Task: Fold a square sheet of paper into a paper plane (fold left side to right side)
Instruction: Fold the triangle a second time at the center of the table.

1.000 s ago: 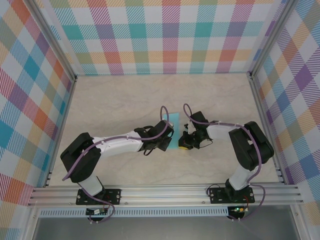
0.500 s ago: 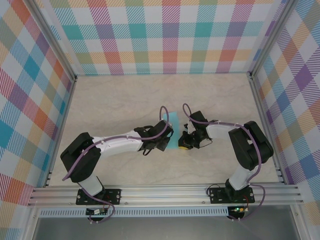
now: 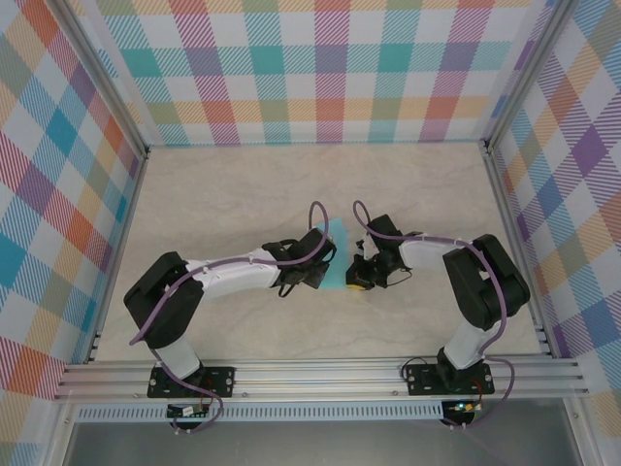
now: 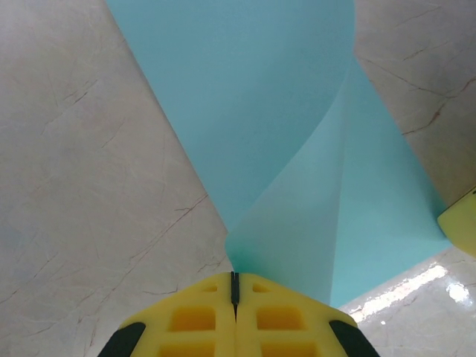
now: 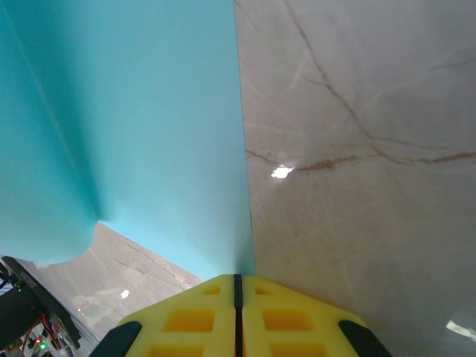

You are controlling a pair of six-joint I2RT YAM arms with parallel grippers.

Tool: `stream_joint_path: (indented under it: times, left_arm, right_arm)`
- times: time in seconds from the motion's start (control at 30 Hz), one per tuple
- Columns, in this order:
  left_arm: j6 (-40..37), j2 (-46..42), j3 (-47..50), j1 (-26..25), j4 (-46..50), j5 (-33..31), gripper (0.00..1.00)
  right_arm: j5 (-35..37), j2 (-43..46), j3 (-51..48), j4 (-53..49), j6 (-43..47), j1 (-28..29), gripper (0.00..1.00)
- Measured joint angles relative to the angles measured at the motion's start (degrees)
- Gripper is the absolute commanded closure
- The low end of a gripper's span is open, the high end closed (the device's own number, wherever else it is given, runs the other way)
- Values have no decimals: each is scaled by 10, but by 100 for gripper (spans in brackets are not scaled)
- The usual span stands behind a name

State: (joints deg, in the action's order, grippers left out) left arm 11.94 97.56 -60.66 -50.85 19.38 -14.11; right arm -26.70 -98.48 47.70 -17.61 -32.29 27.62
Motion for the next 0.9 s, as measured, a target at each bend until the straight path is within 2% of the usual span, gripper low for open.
stream_joint_path:
  times: [0.9]
  left_arm:
    - [-9, 52, -21, 13, -16, 12, 100]
  right_arm:
    - [3, -4, 7, -11, 2, 2, 92]
